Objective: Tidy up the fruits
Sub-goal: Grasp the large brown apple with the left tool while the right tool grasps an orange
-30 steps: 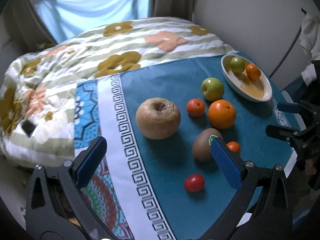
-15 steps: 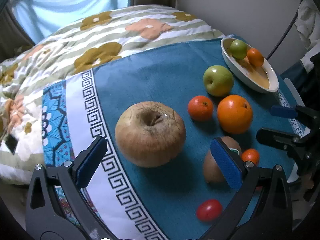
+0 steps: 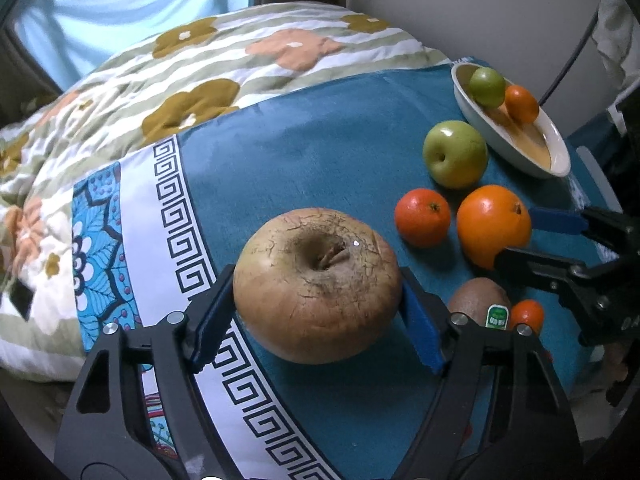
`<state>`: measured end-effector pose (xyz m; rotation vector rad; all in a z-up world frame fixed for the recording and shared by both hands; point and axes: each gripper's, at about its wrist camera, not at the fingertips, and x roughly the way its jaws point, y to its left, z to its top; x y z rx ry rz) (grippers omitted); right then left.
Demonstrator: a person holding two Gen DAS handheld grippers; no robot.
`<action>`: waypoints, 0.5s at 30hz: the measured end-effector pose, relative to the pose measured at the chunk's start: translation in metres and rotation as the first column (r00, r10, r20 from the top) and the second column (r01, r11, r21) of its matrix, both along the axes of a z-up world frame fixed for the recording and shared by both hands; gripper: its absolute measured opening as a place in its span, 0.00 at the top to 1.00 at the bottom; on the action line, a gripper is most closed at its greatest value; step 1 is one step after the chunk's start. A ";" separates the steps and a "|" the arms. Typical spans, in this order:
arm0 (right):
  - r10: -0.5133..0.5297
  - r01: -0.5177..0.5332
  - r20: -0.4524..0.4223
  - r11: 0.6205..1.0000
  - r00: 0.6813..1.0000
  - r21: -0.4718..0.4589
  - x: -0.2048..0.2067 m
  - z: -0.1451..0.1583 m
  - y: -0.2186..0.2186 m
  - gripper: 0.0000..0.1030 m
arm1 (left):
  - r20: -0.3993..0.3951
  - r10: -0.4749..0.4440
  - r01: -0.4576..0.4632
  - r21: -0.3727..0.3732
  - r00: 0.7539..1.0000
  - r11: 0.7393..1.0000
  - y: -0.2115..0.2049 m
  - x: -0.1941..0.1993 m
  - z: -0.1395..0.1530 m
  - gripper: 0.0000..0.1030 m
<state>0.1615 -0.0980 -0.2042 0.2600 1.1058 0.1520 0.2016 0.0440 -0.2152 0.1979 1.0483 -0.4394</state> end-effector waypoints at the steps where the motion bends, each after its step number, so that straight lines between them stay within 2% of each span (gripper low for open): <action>1: 0.001 -0.001 -0.001 1.000 1.000 -0.002 0.001 -0.001 0.000 0.17 | 0.002 -0.001 0.001 0.003 1.000 1.000 0.000 -0.001 0.000 0.21; 5: 0.004 -0.004 -0.006 1.000 1.000 -0.004 0.005 -0.003 0.002 0.26 | -0.006 0.006 -0.006 -0.007 1.000 1.000 0.001 -0.002 0.000 0.21; 15: 0.031 -0.032 -0.031 0.999 0.999 -0.014 0.013 -0.012 0.011 0.35 | -0.007 0.021 -0.021 0.007 1.000 1.000 0.010 -0.015 0.001 0.21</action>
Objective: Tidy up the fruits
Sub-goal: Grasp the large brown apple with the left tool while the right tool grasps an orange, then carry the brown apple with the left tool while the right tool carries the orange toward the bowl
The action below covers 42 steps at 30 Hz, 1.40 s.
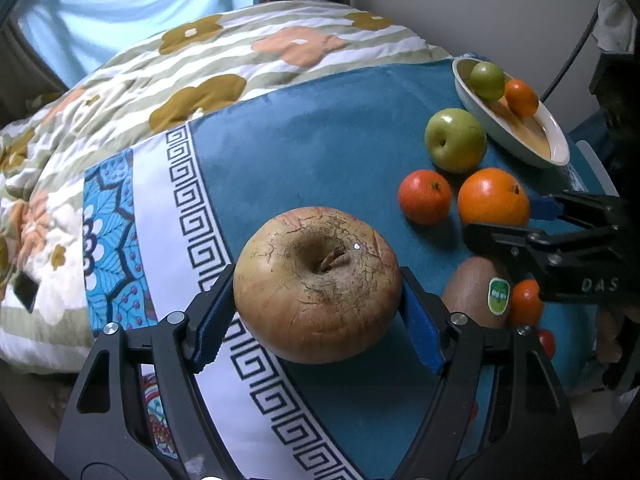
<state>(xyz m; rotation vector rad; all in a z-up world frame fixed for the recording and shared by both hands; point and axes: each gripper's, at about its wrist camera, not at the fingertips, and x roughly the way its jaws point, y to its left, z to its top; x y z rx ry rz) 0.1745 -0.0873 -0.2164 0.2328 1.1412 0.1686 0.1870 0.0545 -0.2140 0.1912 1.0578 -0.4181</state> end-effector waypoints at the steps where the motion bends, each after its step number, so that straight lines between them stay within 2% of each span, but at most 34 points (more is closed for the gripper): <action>1: -0.003 0.003 -0.002 1.000 1.000 -0.002 0.000 -0.001 0.000 0.35 | 0.000 0.002 -0.002 0.001 1.000 1.000 0.001 -0.001 0.000 0.21; 5: -0.013 0.013 0.000 1.000 1.000 -0.018 -0.001 -0.003 -0.002 0.44 | -0.002 0.015 -0.015 0.000 1.000 1.000 0.006 -0.006 0.000 0.21; 13: 0.006 -0.005 0.029 1.000 1.000 -0.031 -0.005 0.007 -0.003 0.45 | 0.004 0.039 -0.039 -0.001 0.999 0.999 0.018 -0.021 0.004 0.21; 18: 0.000 0.002 0.052 0.999 0.999 -0.032 -0.011 0.022 -0.008 0.45 | 0.031 0.054 -0.054 -0.008 0.998 0.999 0.019 -0.031 0.021 0.21; 25: 0.007 -0.003 0.111 0.999 0.994 -0.037 -0.025 0.060 -0.021 0.45 | 0.091 0.080 -0.079 -0.017 0.993 0.997 0.011 -0.042 0.058 0.21; 34: 0.054 -0.048 0.185 0.998 0.981 -0.039 -0.038 0.108 -0.062 0.45 | 0.170 0.137 -0.137 -0.012 0.976 0.990 -0.029 -0.057 0.107 0.21; 42: 0.119 -0.106 0.224 0.992 0.967 -0.068 -0.040 0.135 -0.118 0.45 | 0.209 0.185 -0.183 -0.028 0.960 0.983 -0.083 -0.067 0.129 0.21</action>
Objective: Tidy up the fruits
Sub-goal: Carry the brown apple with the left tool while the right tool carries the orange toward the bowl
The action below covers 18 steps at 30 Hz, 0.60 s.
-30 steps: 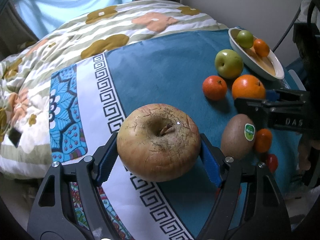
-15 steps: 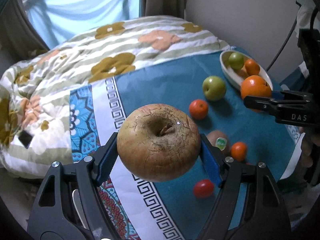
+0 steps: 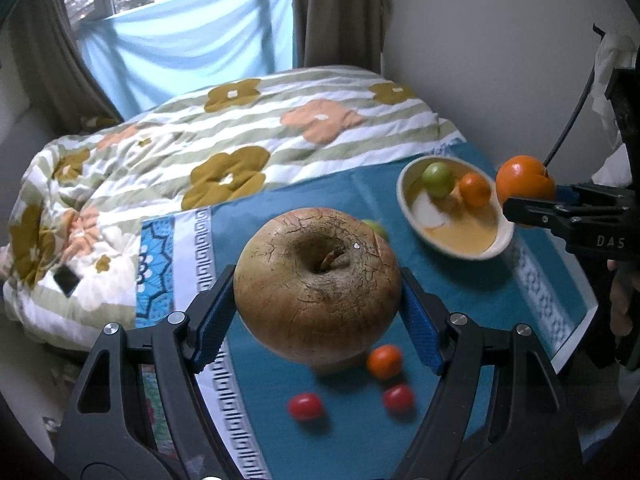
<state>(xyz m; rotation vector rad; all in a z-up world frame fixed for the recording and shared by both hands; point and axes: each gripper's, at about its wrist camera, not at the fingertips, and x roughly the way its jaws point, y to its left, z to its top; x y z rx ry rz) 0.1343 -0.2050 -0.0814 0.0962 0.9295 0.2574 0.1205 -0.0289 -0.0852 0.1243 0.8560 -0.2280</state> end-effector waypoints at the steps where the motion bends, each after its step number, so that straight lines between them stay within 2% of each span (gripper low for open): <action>1: 0.005 -0.005 0.003 1.000 1.000 -0.003 0.000 0.001 -0.008 0.45 | 0.004 0.005 -0.005 -0.002 1.000 1.000 -0.008 0.000 0.001 0.21; 8: 0.025 -0.025 0.004 1.000 1.000 -0.019 0.005 -0.001 -0.060 0.45 | 0.003 0.017 -0.017 -0.014 1.000 1.000 -0.061 0.004 -0.004 0.21; 18: 0.028 -0.029 -0.035 0.999 0.999 -0.026 0.017 -0.023 -0.120 0.45 | -0.044 0.001 -0.002 -0.031 0.999 1.000 -0.133 0.025 -0.038 0.21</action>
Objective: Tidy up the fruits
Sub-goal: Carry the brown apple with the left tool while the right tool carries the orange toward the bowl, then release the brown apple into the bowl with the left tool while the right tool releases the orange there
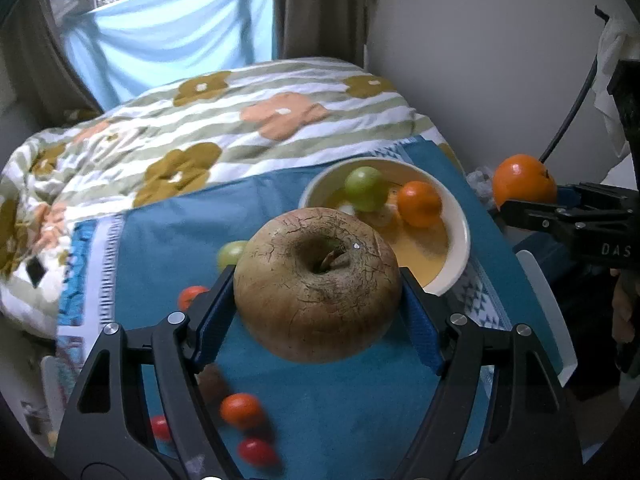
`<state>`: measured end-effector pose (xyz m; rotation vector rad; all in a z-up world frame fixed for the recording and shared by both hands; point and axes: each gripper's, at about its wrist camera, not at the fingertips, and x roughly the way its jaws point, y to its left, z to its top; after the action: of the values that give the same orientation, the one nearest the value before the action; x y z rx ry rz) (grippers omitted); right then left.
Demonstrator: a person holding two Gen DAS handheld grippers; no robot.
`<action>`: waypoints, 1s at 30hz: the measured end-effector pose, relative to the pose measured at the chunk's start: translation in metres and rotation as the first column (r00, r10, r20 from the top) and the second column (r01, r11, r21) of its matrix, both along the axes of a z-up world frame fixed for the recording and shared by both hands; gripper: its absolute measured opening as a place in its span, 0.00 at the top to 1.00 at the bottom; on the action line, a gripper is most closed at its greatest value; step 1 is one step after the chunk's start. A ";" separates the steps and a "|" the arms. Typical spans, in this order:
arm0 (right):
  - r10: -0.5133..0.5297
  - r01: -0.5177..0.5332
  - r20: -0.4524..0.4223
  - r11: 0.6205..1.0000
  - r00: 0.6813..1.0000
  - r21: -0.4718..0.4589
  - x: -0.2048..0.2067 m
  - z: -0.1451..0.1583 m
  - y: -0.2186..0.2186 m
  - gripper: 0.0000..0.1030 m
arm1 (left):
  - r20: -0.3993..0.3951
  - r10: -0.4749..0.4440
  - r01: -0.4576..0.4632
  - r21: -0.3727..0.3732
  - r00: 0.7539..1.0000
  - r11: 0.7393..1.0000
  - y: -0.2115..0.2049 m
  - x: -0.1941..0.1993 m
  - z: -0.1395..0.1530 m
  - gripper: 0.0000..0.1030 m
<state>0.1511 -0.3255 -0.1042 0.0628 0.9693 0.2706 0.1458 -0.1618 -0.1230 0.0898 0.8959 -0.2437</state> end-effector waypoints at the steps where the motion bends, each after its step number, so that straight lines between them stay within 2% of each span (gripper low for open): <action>1: 0.000 0.000 -0.006 1.000 1.000 -0.001 0.002 -0.004 -0.004 0.45 | -0.007 -0.005 0.005 -0.002 1.000 1.000 -0.007 0.004 -0.005 0.21; 7: -0.003 0.003 -0.032 1.000 0.999 -0.003 0.014 -0.024 -0.024 0.45 | -0.044 -0.037 0.037 0.001 0.998 0.999 -0.043 0.030 -0.034 0.21; 14: -0.009 0.010 -0.058 1.000 0.998 0.019 0.025 -0.043 -0.039 0.45 | -0.095 -0.085 0.090 0.050 0.992 0.995 -0.076 0.057 -0.069 0.21; 18: -0.009 0.011 -0.068 0.999 0.998 0.030 0.027 -0.049 -0.045 0.45 | -0.108 -0.105 0.114 0.073 0.989 0.991 -0.084 0.060 -0.078 0.21; 21: -0.012 0.014 -0.071 0.999 0.997 0.035 0.027 -0.051 -0.048 0.45 | -0.093 -0.122 0.129 0.075 0.988 0.989 -0.084 0.056 -0.076 0.17; 22: -0.013 0.015 -0.072 0.999 0.997 0.037 0.028 -0.051 -0.049 0.45 | -0.079 -0.120 0.126 0.074 0.990 0.989 -0.084 0.055 -0.072 0.04; 23: -0.014 0.017 -0.072 0.999 0.997 0.039 0.029 -0.052 -0.050 0.45 | -0.064 -0.117 0.121 0.073 0.991 0.990 -0.083 0.054 -0.068 0.00; 30: -0.015 0.018 -0.066 0.999 0.998 0.045 0.028 -0.046 -0.049 0.45 | -0.030 -0.086 0.087 0.050 0.996 0.995 -0.067 0.047 -0.044 0.00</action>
<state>0.1790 -0.3745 -0.1504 0.1221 1.0270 0.2769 0.1925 -0.2291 -0.1675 0.1733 0.9274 -0.3031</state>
